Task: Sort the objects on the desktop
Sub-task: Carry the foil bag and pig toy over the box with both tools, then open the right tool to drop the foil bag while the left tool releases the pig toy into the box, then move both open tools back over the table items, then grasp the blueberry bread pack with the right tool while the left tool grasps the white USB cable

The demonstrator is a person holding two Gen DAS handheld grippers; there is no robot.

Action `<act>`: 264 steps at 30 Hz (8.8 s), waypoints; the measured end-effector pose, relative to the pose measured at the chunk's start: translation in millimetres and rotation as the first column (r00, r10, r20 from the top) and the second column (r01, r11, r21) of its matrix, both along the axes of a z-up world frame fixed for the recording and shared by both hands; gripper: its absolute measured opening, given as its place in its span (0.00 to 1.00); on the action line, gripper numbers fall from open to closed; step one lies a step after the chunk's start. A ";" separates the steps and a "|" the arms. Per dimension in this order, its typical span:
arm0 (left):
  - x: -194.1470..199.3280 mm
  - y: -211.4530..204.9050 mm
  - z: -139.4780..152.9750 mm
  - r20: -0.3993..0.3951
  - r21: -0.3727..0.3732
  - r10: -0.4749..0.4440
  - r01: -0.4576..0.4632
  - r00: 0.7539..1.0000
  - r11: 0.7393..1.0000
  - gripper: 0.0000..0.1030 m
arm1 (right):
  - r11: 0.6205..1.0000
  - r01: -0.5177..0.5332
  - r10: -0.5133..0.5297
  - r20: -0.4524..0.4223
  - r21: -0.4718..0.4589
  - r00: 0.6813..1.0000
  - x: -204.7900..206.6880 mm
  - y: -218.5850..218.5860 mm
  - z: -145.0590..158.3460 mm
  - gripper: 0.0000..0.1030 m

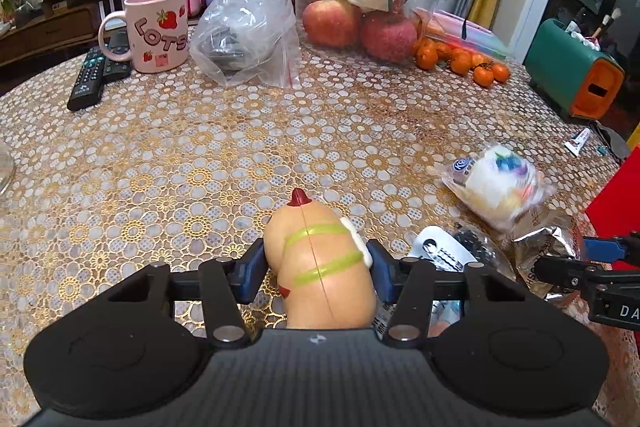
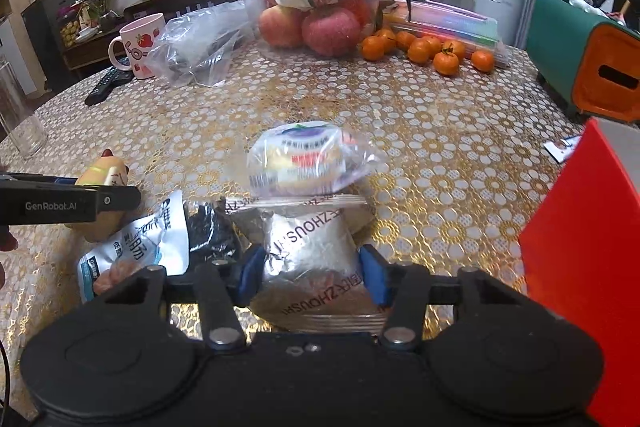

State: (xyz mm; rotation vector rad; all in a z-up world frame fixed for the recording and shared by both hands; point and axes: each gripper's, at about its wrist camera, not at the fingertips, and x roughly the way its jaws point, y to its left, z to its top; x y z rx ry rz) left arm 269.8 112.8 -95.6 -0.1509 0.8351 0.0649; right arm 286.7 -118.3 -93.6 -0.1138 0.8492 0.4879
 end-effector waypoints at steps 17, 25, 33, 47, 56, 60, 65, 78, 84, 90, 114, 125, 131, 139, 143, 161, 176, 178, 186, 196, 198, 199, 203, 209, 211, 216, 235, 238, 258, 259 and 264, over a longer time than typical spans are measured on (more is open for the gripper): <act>-52.6 -28.1 58.8 0.046 0.004 -0.083 0.083 0.996 0.997 0.50 | 0.999 -0.005 0.004 0.031 0.052 1.000 -53.2 -36.5 54.2 0.49; -79.2 -67.6 87.4 0.064 0.009 -0.146 0.146 0.987 0.989 0.50 | 0.998 0.000 -0.005 0.067 0.068 0.998 -77.6 -66.1 84.1 0.49; -95.6 -119.7 105.8 0.079 0.009 -0.253 0.254 0.964 0.967 0.50 | 0.997 0.044 -0.052 0.122 0.067 0.991 -96.2 -105.9 104.5 0.49; -96.6 -200.1 125.6 0.090 0.017 -0.403 0.403 0.911 0.915 0.50 | 0.984 0.154 -0.166 0.150 0.088 0.975 -97.4 -186.2 123.9 0.49; -76.5 -257.1 132.9 0.093 0.044 -0.484 0.482 0.870 0.875 0.50 | 0.968 0.237 -0.247 0.155 0.081 0.957 -78.8 -234.6 121.8 0.49; -64.2 -278.0 130.6 0.084 0.039 -0.509 0.507 0.857 0.861 0.50 | 0.960 0.270 -0.279 0.145 0.079 0.949 -69.0 -253.9 115.6 0.49; -49.2 -306.8 125.1 0.071 0.044 -0.545 0.543 0.835 0.838 0.50 | 0.950 0.302 -0.310 0.131 0.077 0.942 -57.6 -272.6 106.9 0.49; 1.3 -362.8 94.3 0.012 0.044 -0.592 0.591 0.806 0.805 0.50 | 0.937 0.347 -0.350 0.091 0.041 0.932 -20.1 -297.2 78.5 0.49; 27.8 -382.2 80.6 -0.045 0.030 -0.620 0.621 0.783 0.783 0.50 | 0.934 0.356 -0.356 0.052 0.007 0.933 2.3 -304.7 62.2 0.49; 45.3 -393.9 67.1 -0.085 0.030 -0.618 0.622 0.781 0.782 0.50 | 0.934 0.356 -0.356 0.024 -0.026 0.934 26.4 -303.9 49.8 0.49; 66.9 -405.4 35.4 -0.189 -0.008 -0.625 0.636 0.757 0.772 0.51 | 0.955 0.278 -0.284 -0.054 -0.101 0.957 52.5 -291.3 26.0 0.50; 56.7 -401.5 37.6 -0.154 -0.019 -0.616 0.621 0.772 0.783 0.69 | 0.952 0.301 -0.303 -0.036 -0.062 0.952 49.2 -298.9 30.3 0.61; 51.2 -394.0 45.6 -0.111 -0.039 -0.606 0.606 0.787 0.794 0.76 | 0.950 0.307 -0.309 -0.035 -0.049 0.950 44.0 -301.7 34.1 0.63; 35.6 -386.8 58.3 -0.061 -0.071 -0.619 0.615 0.783 0.785 0.83 | 0.954 0.299 -0.299 -0.012 -0.004 0.954 32.5 -300.4 50.7 0.70; 25.4 -382.5 66.3 -0.035 -0.080 -0.622 0.618 0.782 0.782 0.84 | 0.954 0.299 -0.299 -0.002 0.007 0.954 26.6 -299.4 59.0 0.73; -15.3 -344.1 97.9 0.051 -0.092 -0.607 0.609 0.793 0.788 1.00 | 0.951 0.306 -0.307 0.019 0.051 0.952 -10.4 -288.1 85.2 0.89; -68.8 -262.0 114.9 0.101 -0.083 -0.513 0.521 0.853 0.850 1.00 | 0.969 0.220 -0.230 0.084 0.107 0.970 -55.1 -247.2 119.4 0.97; -76.3 -247.9 116.6 0.111 -0.080 -0.484 0.493 0.868 0.866 1.00 | 0.972 0.205 -0.217 0.095 0.118 0.972 -61.1 -239.8 123.7 0.98; -101.4 -197.5 116.4 0.127 -0.098 -0.394 0.407 0.910 0.908 1.00 | 0.980 0.145 -0.161 0.119 0.136 0.980 -82.9 -204.5 131.0 0.99; -134.7 -137.0 96.4 0.125 -0.134 -0.300 0.316 0.946 0.939 1.00 | 0.987 0.079 -0.099 0.142 0.140 0.985 -106.0 -156.9 127.1 0.99; -140.7 -125.8 88.0 0.116 -0.142 -0.283 0.298 0.952 0.944 1.00 | 0.989 0.066 -0.084 0.142 0.131 0.986 -107.9 -146.9 123.4 0.99; -143.1 -121.4 84.5 0.112 -0.148 -0.274 0.289 0.955 0.946 1.00 | 0.990 0.060 -0.078 0.141 0.126 0.987 -108.5 -141.9 121.7 0.99; -152.5 -99.2 73.5 0.118 -0.168 -0.218 0.236 0.969 0.957 1.00 | 0.993 0.035 -0.051 0.133 0.113 0.990 -109.7 -123.0 113.9 0.99; -149.2 -78.2 54.5 0.080 -0.143 -0.179 0.189 0.981 0.971 1.00 | 0.995 -0.009 -0.002 0.108 0.099 0.994 -107.5 -93.3 99.7 0.99; -149.6 -75.0 46.7 0.073 -0.139 -0.183 0.192 0.980 0.972 1.00 | 0.996 -0.020 0.011 0.105 0.089 0.994 -106.5 -84.4 96.1 0.99; -147.5 -76.0 31.4 0.064 -0.118 -0.206 0.212 0.977 0.970 1.00 | 0.997 -0.048 0.041 0.098 0.067 0.994 -99.4 -64.5 83.4 0.99; -108.0 -89.0 -8.7 0.057 -0.040 -0.156 0.158 0.986 0.987 0.93 | 0.999 -0.033 0.032 0.057 0.022 0.998 -15.7 -25.2 46.0 0.99; -102.8 -89.5 -10.4 0.060 -0.030 -0.148 0.150 0.987 0.988 0.85 | 0.999 -0.038 0.037 0.056 0.019 0.998 -1.3 -17.6 42.3 0.99; -84.3 -98.4 -19.0 0.058 0.089 -0.166 0.160 0.985 0.983 0.37 | 0.997 -0.070 0.070 0.006 -0.041 0.998 60.7 40.0 -3.0 0.99; -84.4 -98.6 -19.2 0.060 0.096 -0.168 0.162 0.984 0.982 0.35 | 0.996 -0.072 0.072 0.002 -0.046 0.997 61.9 42.1 -5.4 0.99; -85.7 -100.5 -20.6 0.071 0.124 -0.189 0.179 0.979 0.976 0.30 | 0.995 -0.069 0.069 -0.001 -0.068 0.998 64.9 46.6 -12.0 0.99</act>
